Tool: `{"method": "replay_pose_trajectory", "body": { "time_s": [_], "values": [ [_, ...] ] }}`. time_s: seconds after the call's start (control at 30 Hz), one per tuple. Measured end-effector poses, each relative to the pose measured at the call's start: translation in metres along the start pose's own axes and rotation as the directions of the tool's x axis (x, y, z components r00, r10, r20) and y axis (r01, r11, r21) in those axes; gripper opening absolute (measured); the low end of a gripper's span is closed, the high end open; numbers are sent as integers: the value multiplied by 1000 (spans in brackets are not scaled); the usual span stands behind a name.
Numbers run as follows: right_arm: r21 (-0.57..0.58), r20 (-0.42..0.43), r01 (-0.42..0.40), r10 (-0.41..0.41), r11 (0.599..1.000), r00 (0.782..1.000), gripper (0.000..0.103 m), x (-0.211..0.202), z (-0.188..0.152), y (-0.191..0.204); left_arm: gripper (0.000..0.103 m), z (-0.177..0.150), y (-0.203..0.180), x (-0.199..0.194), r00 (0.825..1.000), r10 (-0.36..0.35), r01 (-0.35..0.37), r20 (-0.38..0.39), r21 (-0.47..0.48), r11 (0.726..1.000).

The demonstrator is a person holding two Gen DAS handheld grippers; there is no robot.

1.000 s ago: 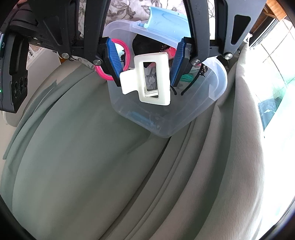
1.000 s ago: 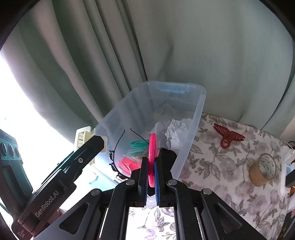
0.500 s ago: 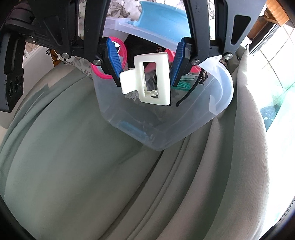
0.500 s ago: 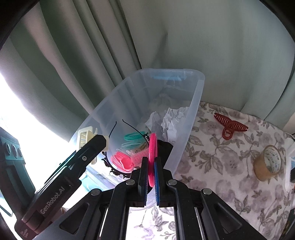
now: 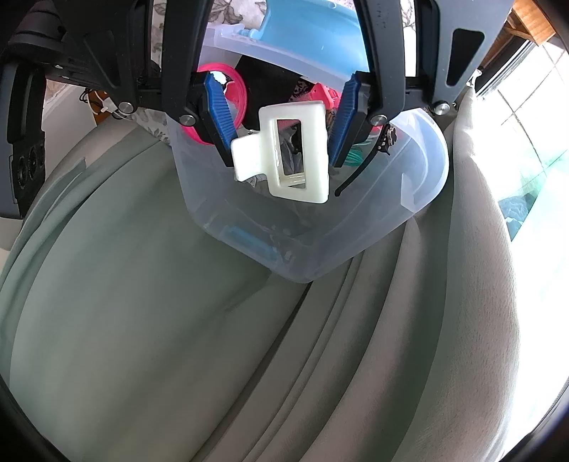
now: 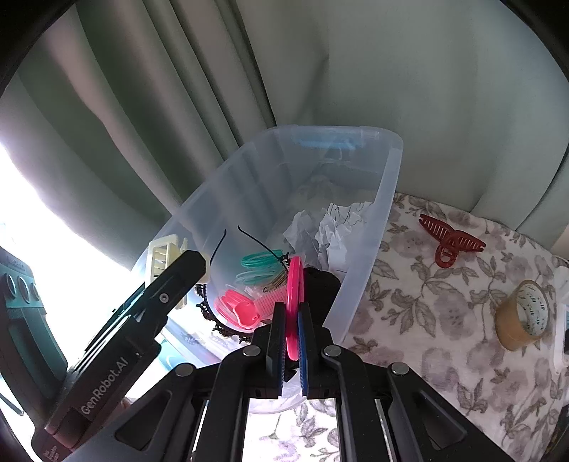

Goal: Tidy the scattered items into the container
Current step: 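Open left tool dropping the cream clip while right tool releases the pink bangle into the box, then move both tools from the box toward the red claw clip and tape roll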

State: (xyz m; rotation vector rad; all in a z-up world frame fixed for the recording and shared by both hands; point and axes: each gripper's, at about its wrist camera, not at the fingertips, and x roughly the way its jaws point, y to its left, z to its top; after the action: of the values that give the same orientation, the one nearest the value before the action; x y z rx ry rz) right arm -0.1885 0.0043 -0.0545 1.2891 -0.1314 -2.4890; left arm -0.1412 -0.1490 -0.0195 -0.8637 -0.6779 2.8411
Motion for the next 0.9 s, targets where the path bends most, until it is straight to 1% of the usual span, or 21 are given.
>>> {"method": "replay_pose_trajectory", "body": {
  "time_s": [0.17,0.23,0.43,0.47,0.53,0.57,0.6,0.63,0.7,0.77,0.83,0.87,0.9],
  "values": [
    [14,-4,3,-3,1000,1000,8,0,1,1,55,0,-4,3,1000,9,-9,0,14,1000],
    [15,-5,5,-5,1000,1000,8,0,1,1,63,0,-6,3,1000,10,-10,-3,14,1000],
    [16,-10,0,0,1000,1000,8,-3,-1,1,65,1,-7,-5,1000,19,-18,-21,14,1000],
    [16,-11,-1,1,1000,1000,9,-4,-1,1,65,1,-7,-2,1000,20,-20,-23,15,1000],
    [16,-10,-5,5,1000,1000,10,-6,-2,2,67,1,-8,-7,999,25,-25,-27,18,1000],
    [15,-9,-7,7,1000,1000,12,-7,-3,2,67,7,-5,-5,999,22,-22,-28,21,1000],
    [14,-9,-8,8,1000,1000,13,-8,-3,2,67,24,5,3,999,10,-9,-33,27,1000],
    [14,-8,-11,11,1000,1000,14,-9,-3,3,68,28,7,-1,999,10,-9,-33,30,1000],
    [12,-5,-15,15,1000,1000,19,-13,-4,4,70,28,7,-20,1000,15,-14,-27,33,999],
    [10,3,-15,15,1000,1000,24,-18,-4,5,72,29,4,-20,1000,20,-20,-16,37,999],
    [9,13,-12,12,1000,1000,32,-23,-5,5,73,29,0,-21,1000,21,-21,-6,40,999],
    [11,23,-6,6,1000,1000,40,-27,-6,3,73,29,-2,-22,1000,21,-21,-1,42,999],
    [15,33,-2,2,1000,999,43,-31,-6,2,74,29,-5,-23,1000,22,-22,3,48,999]
  ]
}}
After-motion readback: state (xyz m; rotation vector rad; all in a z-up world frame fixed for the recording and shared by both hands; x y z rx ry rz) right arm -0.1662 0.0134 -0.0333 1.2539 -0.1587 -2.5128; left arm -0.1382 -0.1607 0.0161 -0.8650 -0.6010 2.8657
